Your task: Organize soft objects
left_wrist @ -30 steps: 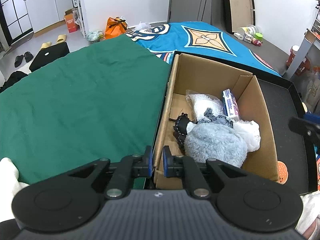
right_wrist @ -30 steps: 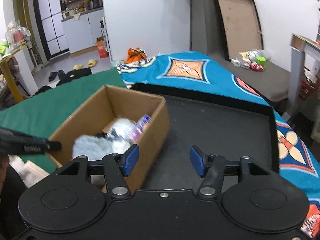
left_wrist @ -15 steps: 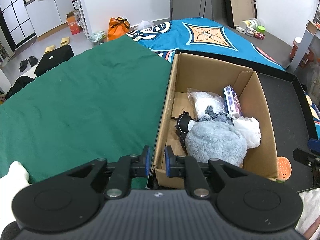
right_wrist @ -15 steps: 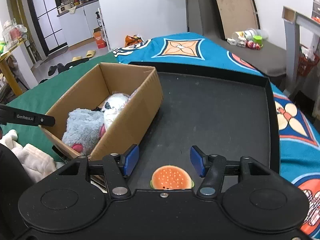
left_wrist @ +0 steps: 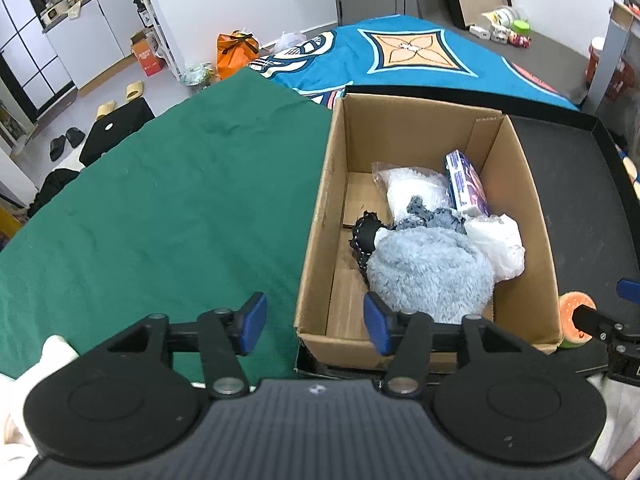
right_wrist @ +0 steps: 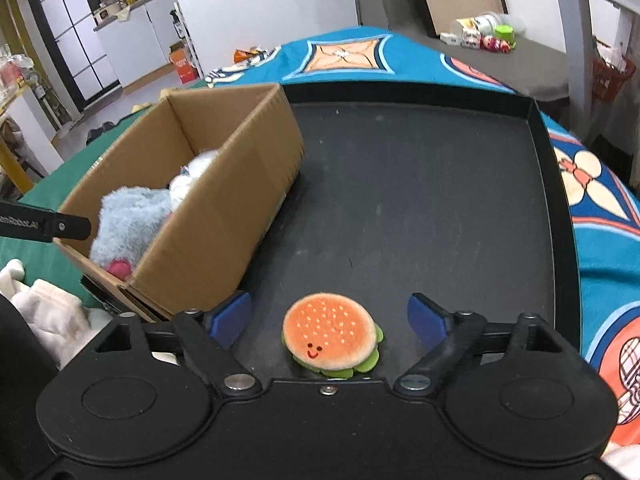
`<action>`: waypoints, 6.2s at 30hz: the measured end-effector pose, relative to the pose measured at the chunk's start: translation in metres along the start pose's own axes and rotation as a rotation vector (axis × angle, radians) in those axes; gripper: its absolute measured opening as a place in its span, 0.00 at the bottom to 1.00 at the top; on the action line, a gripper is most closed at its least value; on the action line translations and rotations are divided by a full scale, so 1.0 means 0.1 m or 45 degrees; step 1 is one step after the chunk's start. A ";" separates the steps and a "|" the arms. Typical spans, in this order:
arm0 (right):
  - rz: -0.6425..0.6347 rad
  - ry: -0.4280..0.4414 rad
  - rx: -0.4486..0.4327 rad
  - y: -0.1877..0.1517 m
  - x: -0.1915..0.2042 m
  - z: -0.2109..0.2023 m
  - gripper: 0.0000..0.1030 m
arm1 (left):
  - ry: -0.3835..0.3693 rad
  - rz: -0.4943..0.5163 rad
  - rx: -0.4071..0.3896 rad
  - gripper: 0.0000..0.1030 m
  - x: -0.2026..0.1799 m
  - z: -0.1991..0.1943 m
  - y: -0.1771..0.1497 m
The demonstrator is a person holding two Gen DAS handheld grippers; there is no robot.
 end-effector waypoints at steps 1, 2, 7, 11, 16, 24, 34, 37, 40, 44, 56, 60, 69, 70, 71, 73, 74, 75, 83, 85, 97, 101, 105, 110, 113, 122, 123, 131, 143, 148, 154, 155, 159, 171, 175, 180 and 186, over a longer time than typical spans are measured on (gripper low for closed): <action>0.004 0.000 0.011 -0.02 -0.01 0.02 0.85 | 0.007 0.010 0.004 0.54 -0.01 0.00 0.00; 0.008 0.002 0.018 -0.02 -0.02 0.03 0.85 | 0.016 0.021 0.008 0.57 -0.03 0.00 0.01; 0.038 -0.007 0.050 -0.07 -0.10 0.09 0.89 | 0.042 0.076 0.031 0.63 -0.14 0.01 0.01; 0.059 0.003 0.075 -0.08 -0.16 0.11 0.91 | 0.066 0.092 0.054 0.65 -0.19 0.02 0.01; 0.064 -0.007 0.102 -0.12 -0.19 0.19 0.93 | 0.101 0.103 0.072 0.66 -0.21 0.00 0.01; 0.067 -0.101 0.149 -0.24 -0.29 0.28 0.93 | 0.129 0.054 0.106 0.67 -0.18 0.04 0.01; 0.000 -0.101 0.087 -0.17 -0.28 0.18 0.49 | 0.164 0.053 0.123 0.67 -0.16 0.02 0.02; 0.036 -0.069 0.079 -0.15 -0.33 0.13 0.49 | 0.172 0.055 0.121 0.67 -0.15 0.00 0.02; 0.040 -0.078 0.040 -0.08 -0.35 0.07 0.49 | 0.175 0.062 0.115 0.67 -0.14 -0.03 0.02; 0.030 -0.078 -0.006 0.00 -0.33 0.01 0.49 | 0.173 0.057 0.101 0.67 -0.11 -0.07 0.01; 0.079 -0.093 -0.103 0.19 -0.47 -0.28 0.49 | 0.136 0.022 0.055 0.67 -0.03 -0.12 0.02; 0.099 -0.095 -0.133 0.28 -0.49 -0.37 0.49 | 0.125 0.002 0.040 0.67 0.03 -0.12 0.00; 0.100 -0.102 -0.221 0.51 -0.45 -0.53 0.49 | 0.098 -0.014 0.017 0.67 0.08 -0.12 -0.02; 0.095 -0.100 -0.227 0.53 -0.43 -0.54 0.49 | 0.096 -0.016 0.014 0.67 0.08 -0.13 -0.02; 0.087 -0.098 -0.231 0.55 -0.41 -0.55 0.49 | 0.090 -0.016 0.010 0.67 0.08 -0.13 -0.01; 0.074 -0.096 -0.234 0.58 -0.37 -0.55 0.49 | 0.082 -0.019 0.001 0.67 0.08 -0.13 0.00; 0.064 -0.096 -0.235 0.59 -0.34 -0.55 0.49 | 0.078 -0.019 -0.004 0.67 0.08 -0.13 0.01; 0.054 -0.094 -0.236 0.60 -0.32 -0.55 0.49 | 0.073 -0.019 -0.009 0.67 0.07 -0.13 0.02; -0.021 -0.074 -0.238 0.70 -0.05 -0.51 0.49 | 0.033 -0.035 -0.035 0.67 0.07 -0.05 0.01; -0.042 -0.068 -0.241 0.72 0.04 -0.50 0.49 | 0.026 -0.027 -0.041 0.67 0.07 -0.02 0.00; -0.180 -0.006 -0.217 0.84 0.66 -0.34 0.49 | -0.018 -0.076 -0.100 0.60 0.20 0.10 -0.01; -0.228 0.018 -0.209 0.90 0.88 -0.28 0.49 | -0.062 -0.111 -0.096 0.44 0.19 0.17 0.00; -0.266 0.036 -0.211 0.97 1.06 -0.25 0.49 | -0.111 -0.129 -0.087 0.25 0.16 0.22 -0.02; -0.296 0.062 -0.208 1.01 1.29 -0.16 0.49 | -0.154 -0.175 -0.082 0.11 0.18 0.28 -0.03; -0.300 0.086 -0.205 1.03 1.43 -0.09 0.50 | -0.181 -0.200 -0.088 0.11 0.21 0.28 -0.05; -0.301 0.135 -0.176 0.95 1.57 0.02 0.70 | -0.230 -0.242 -0.091 0.11 0.25 0.29 -0.06; -0.295 0.132 -0.167 0.94 1.56 0.03 0.70 | -0.231 -0.244 -0.090 0.11 0.26 0.29 -0.07; -0.273 0.100 -0.126 0.83 1.39 -0.07 0.70 | -0.218 -0.246 -0.072 0.12 0.25 0.26 -0.06; -0.184 0.073 -0.121 0.76 1.04 -0.40 0.72 | -0.180 -0.203 -0.058 0.20 0.20 -0.04 0.02; -0.124 0.049 -0.139 0.78 0.84 -0.60 0.76 | -0.194 -0.170 -0.091 0.37 0.12 -0.24 0.12; -0.043 0.038 -0.175 0.78 0.63 -0.84 0.83 | -0.177 -0.132 -0.141 0.56 0.03 -0.50 0.22; -0.027 0.041 -0.180 0.77 0.60 -0.88 0.84 | -0.175 -0.124 -0.145 0.60 0.02 -0.54 0.23; 0.020 0.028 -0.208 0.76 0.49 -1.01 0.90 | -0.173 -0.120 -0.169 0.69 0.00 -0.71 0.26; 0.081 0.028 -0.288 0.74 0.29 -1.44 1.00 | -0.148 -0.112 -0.228 0.86 -0.04 -1.20 0.27; 0.084 0.032 -0.287 0.70 0.26 -1.56 1.00 | -0.165 -0.110 -0.243 0.86 -0.07 -1.37 0.25; 0.095 0.050 -0.294 0.66 0.25 -1.72 1.00 | -0.146 -0.116 -0.270 0.90 -0.07 -1.56 0.22; 0.108 0.052 -0.314 0.61 0.22 -1.89 1.00 | -0.126 -0.102 -0.280 0.91 -0.08 -1.72 0.17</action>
Point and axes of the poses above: each gripper's, at about its wrist camera, not at the fingertips, and z roughly the way its jaws point, x to its left, y to its top, the point moved 9 cm from there along z, roughly the way its jaws point, and after that the axes turned 9 degrees about z, right-handed, at the moved point
